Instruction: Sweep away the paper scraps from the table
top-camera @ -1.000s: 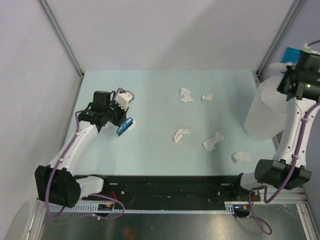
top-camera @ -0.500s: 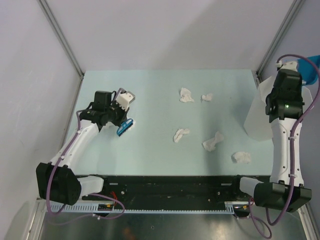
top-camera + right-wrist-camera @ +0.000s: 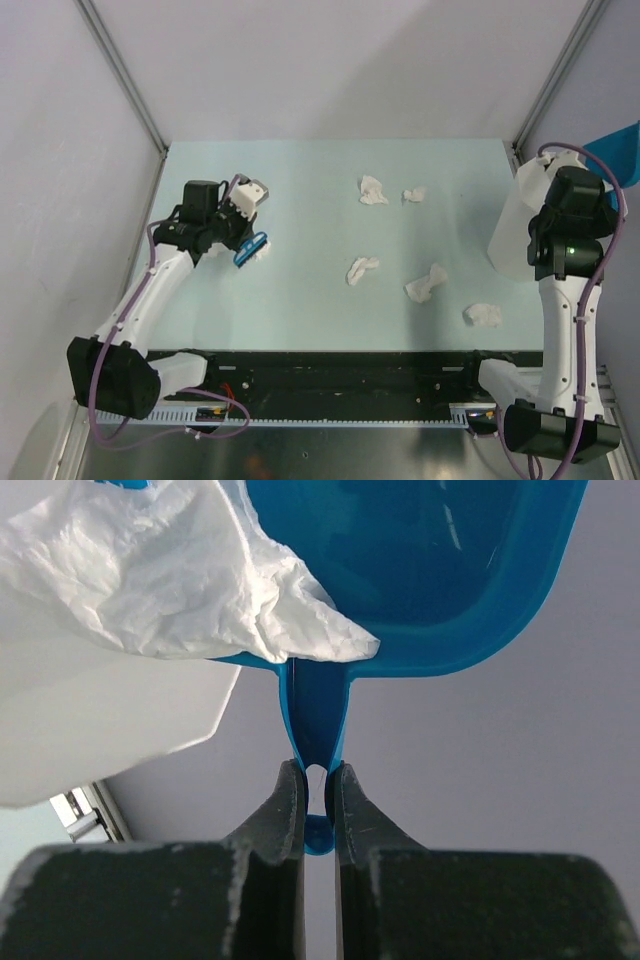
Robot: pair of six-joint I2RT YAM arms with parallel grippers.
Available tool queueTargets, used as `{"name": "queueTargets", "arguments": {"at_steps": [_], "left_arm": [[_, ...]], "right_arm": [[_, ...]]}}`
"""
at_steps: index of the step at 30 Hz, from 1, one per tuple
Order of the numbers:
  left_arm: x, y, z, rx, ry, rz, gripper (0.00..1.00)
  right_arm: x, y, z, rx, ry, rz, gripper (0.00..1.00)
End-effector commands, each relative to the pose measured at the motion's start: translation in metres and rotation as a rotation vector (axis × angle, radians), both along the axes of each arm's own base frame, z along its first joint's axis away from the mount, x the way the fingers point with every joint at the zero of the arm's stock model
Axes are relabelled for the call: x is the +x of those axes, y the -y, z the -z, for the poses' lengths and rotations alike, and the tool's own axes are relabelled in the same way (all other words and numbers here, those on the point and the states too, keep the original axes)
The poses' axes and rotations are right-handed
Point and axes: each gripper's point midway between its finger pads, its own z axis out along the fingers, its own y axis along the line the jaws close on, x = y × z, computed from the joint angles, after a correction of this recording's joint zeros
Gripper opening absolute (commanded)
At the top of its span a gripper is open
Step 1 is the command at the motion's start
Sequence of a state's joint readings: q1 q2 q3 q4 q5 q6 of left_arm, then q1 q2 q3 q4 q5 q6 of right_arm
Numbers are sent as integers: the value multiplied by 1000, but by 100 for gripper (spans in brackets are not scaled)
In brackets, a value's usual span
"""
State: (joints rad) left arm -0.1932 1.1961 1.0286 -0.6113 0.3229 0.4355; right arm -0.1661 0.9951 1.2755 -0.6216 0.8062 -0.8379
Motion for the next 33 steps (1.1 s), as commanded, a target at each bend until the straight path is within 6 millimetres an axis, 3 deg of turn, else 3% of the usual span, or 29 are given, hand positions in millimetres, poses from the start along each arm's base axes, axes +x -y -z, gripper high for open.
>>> {"name": "queueTargets", "arguments": {"at_steps": [1, 7, 11, 14, 18, 21, 28, 33], "left_arm": [[3, 6, -31, -30, 101, 45, 0], [-3, 15, -35, -63, 110, 102, 0], [1, 4, -41, -3, 161, 81, 0], [-4, 8, -48, -30, 173, 96, 0], [-6, 13, -49, -52, 168, 113, 0], [-4, 13, -50, -56, 164, 105, 0], [5, 8, -56, -67, 160, 38, 0], [13, -2, -65, -58, 179, -38, 0]], "right_arm": [[1, -1, 8, -55, -93, -34, 4], [-5, 5, 6, -160, -284, 22, 3], [-13, 7, -5, -234, -379, 25, 4], [-12, 5, -14, -266, -374, 42, 4], [-9, -7, -34, -268, -209, 47, 0], [3, -31, -47, -228, -37, -37, 0], [13, -54, -76, -124, 258, -19, 0], [24, -94, -93, -28, 370, -120, 0]]}}
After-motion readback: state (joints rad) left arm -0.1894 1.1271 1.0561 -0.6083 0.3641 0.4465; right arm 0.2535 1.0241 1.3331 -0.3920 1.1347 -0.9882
